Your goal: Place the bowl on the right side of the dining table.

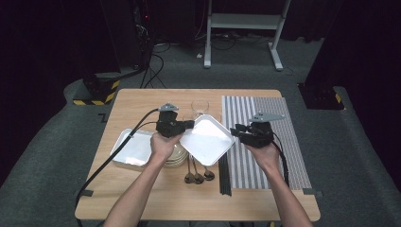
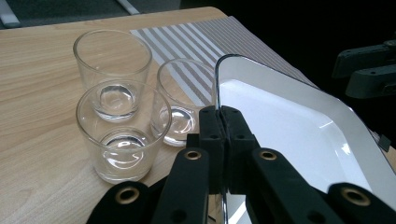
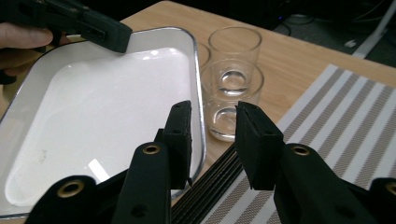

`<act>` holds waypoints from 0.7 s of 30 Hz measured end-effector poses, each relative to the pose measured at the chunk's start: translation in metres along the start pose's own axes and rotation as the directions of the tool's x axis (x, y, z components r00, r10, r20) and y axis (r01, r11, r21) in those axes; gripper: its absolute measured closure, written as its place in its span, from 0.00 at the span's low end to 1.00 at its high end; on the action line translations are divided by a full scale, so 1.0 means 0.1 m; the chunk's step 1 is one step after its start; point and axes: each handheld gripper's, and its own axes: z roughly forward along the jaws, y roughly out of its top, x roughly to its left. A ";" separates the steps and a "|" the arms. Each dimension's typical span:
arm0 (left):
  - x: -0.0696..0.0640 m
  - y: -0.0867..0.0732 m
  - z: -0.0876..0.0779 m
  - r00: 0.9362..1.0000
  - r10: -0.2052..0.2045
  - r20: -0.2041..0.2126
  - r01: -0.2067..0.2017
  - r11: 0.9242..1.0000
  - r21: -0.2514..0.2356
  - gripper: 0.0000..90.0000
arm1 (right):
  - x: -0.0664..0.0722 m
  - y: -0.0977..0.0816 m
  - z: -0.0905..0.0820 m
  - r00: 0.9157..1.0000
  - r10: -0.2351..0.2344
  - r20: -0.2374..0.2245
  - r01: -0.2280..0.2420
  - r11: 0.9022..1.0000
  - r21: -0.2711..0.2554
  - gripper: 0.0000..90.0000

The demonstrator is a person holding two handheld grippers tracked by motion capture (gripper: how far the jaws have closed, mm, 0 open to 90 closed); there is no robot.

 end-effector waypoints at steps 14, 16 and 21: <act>-0.01 0.01 -0.02 1.000 0.002 0.008 -0.001 1.000 -0.006 0.98 | 0.06 0.22 0.25 1.000 -0.008 -0.029 0.009 0.999 0.032 0.76; -0.01 0.01 -0.03 1.000 0.002 0.011 -0.001 1.000 -0.009 0.98 | 0.07 0.24 0.27 0.999 -0.011 -0.031 0.012 1.000 0.026 0.77; -0.01 0.02 -0.05 1.000 0.006 0.009 -0.005 1.000 -0.009 0.98 | 0.06 0.26 0.32 1.000 0.002 -0.031 -0.001 1.000 0.020 0.79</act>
